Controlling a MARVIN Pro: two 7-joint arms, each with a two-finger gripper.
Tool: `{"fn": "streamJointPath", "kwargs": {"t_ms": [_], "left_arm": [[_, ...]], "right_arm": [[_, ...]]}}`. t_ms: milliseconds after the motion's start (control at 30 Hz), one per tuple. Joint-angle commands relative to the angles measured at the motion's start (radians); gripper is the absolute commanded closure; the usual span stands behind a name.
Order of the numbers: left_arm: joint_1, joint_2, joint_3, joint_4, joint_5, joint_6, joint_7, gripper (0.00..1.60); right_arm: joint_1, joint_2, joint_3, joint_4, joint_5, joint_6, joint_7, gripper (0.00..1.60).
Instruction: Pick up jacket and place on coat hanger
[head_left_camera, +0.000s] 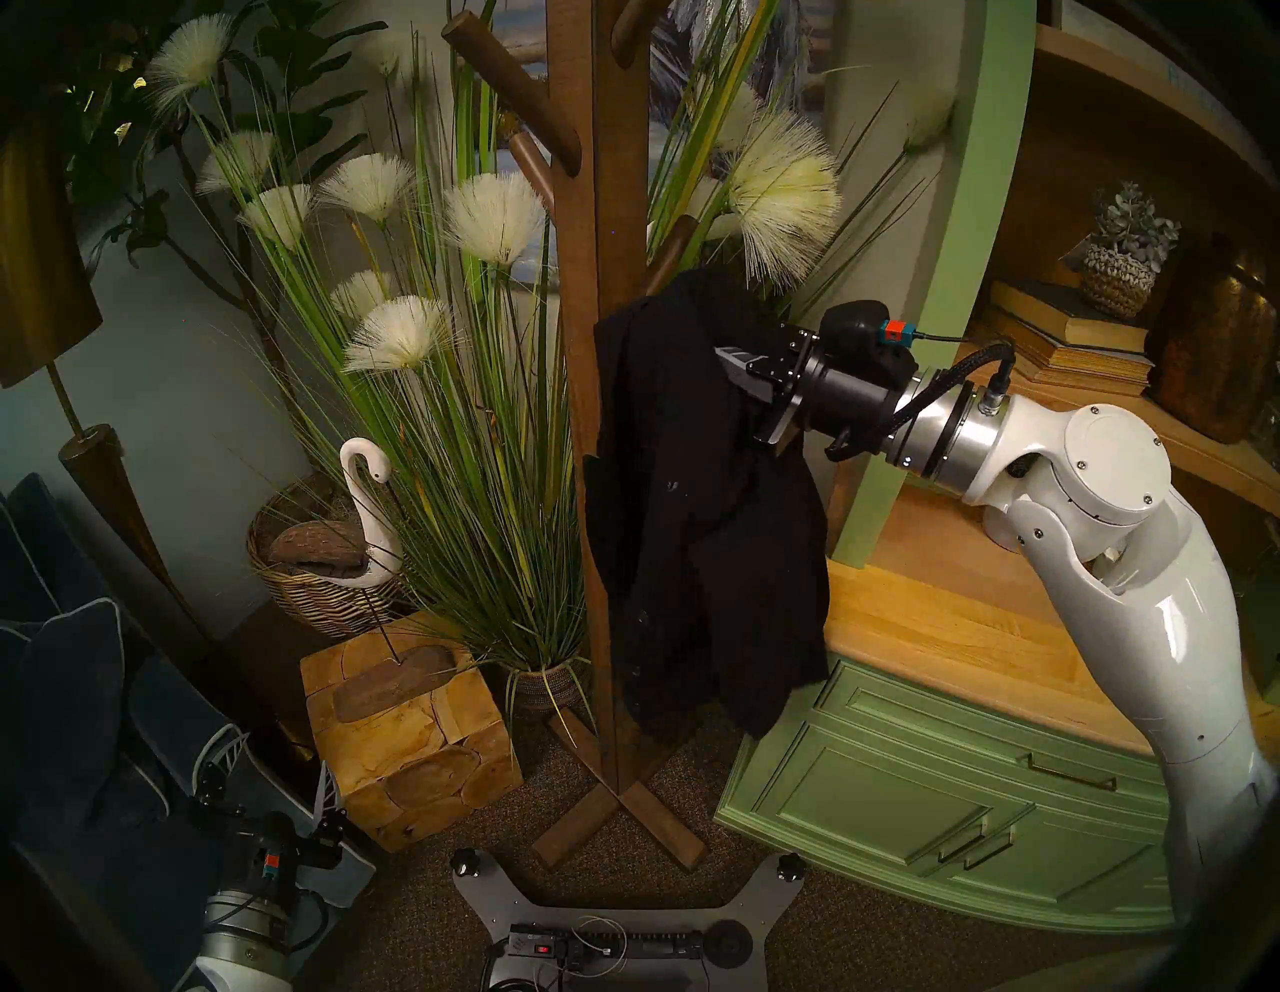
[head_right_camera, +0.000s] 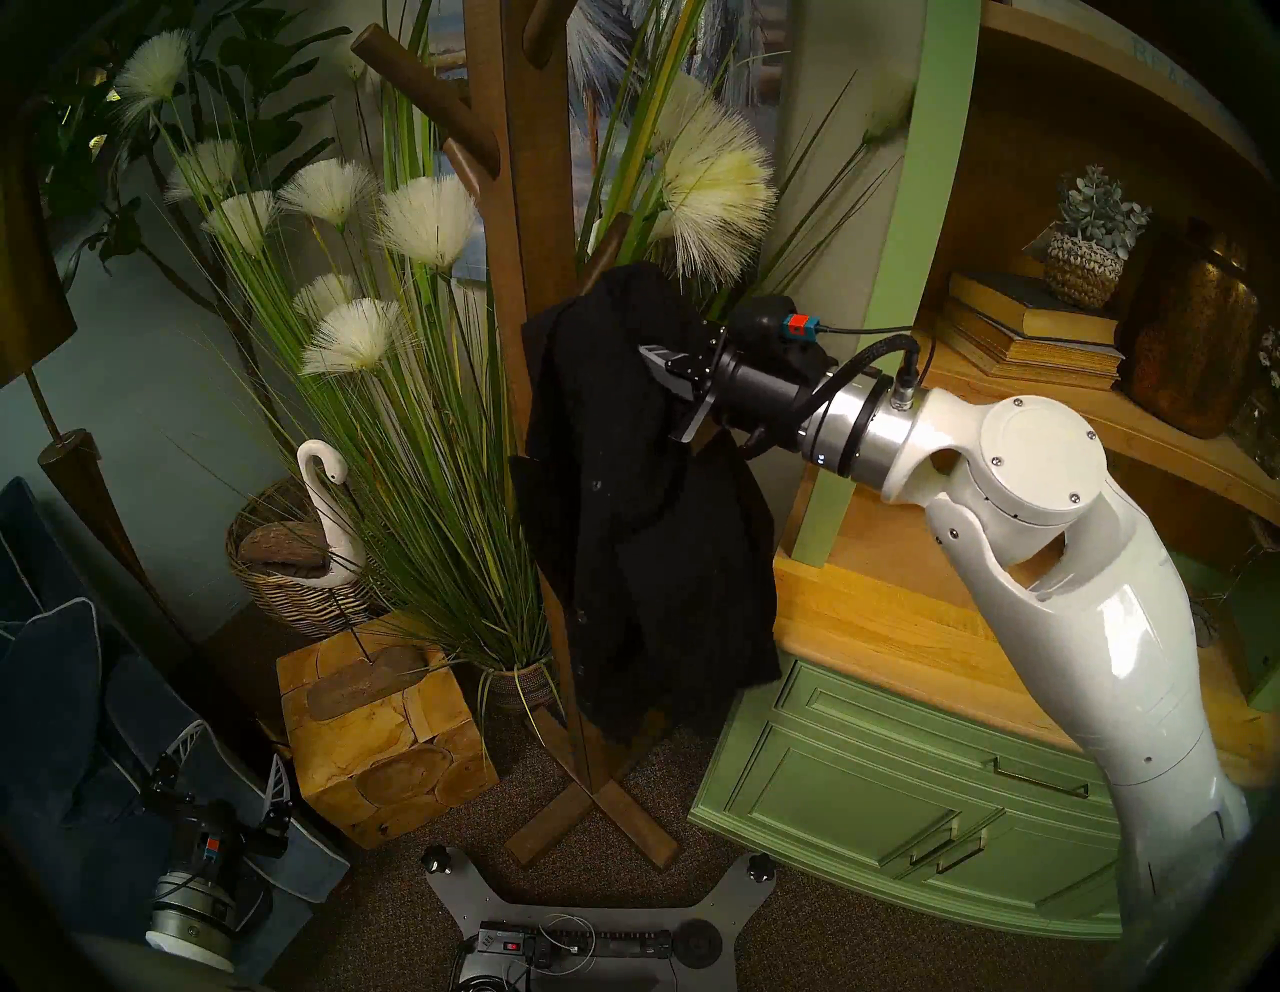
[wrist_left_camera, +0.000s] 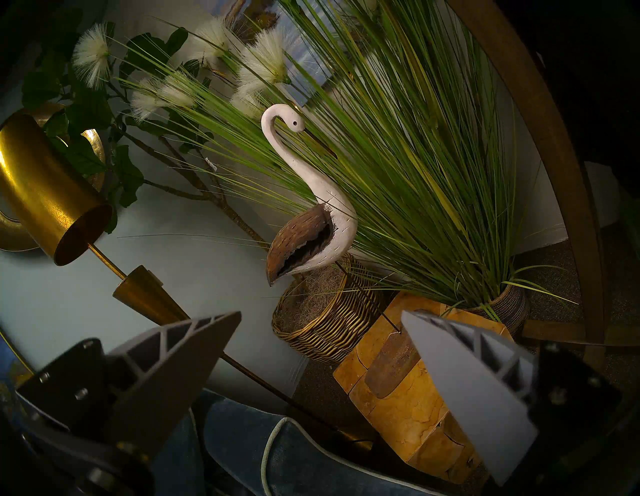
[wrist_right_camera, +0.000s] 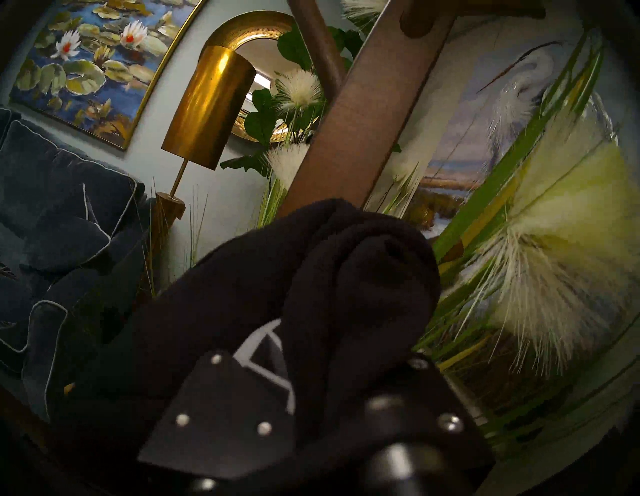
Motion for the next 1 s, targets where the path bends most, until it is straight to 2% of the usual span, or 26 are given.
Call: {"fn": "streamJointPath", "kwargs": {"t_ms": [0,233,500,600,667,800,967], "left_arm": [[0.003,0.001,-0.006,-0.025,-0.001,-0.005,0.003,0.0],[0.005,0.001,-0.007,-0.028,-0.002,-0.004,0.002,0.0],[0.006,0.001,-0.007,-0.029,-0.003,-0.004,0.001,0.0],[0.006,0.001,-0.007,-0.029,-0.003,-0.004,0.001,0.0],[0.006,0.001,-0.007,-0.029,-0.003,-0.004,0.001,0.0],[0.005,0.001,-0.007,-0.028,-0.002,-0.004,0.002,0.0],[0.005,0.001,-0.007,-0.027,-0.002,-0.004,0.002,0.0]], "right_arm": [[0.089,0.001,0.011,-0.08,0.011,0.005,0.022,1.6],[0.078,0.014,0.009,-0.077,0.001,0.016,0.044,1.6],[0.084,0.023,-0.015,-0.054,0.008,0.062,0.066,1.6],[0.087,0.021,-0.046,-0.053,-0.014,0.061,0.068,1.6],[0.096,0.017,-0.07,-0.055,0.002,0.084,0.081,1.6],[0.079,0.025,-0.13,-0.083,-0.043,0.086,0.072,1.6],[0.07,0.022,-0.174,-0.066,-0.062,0.099,0.063,1.6]]}}
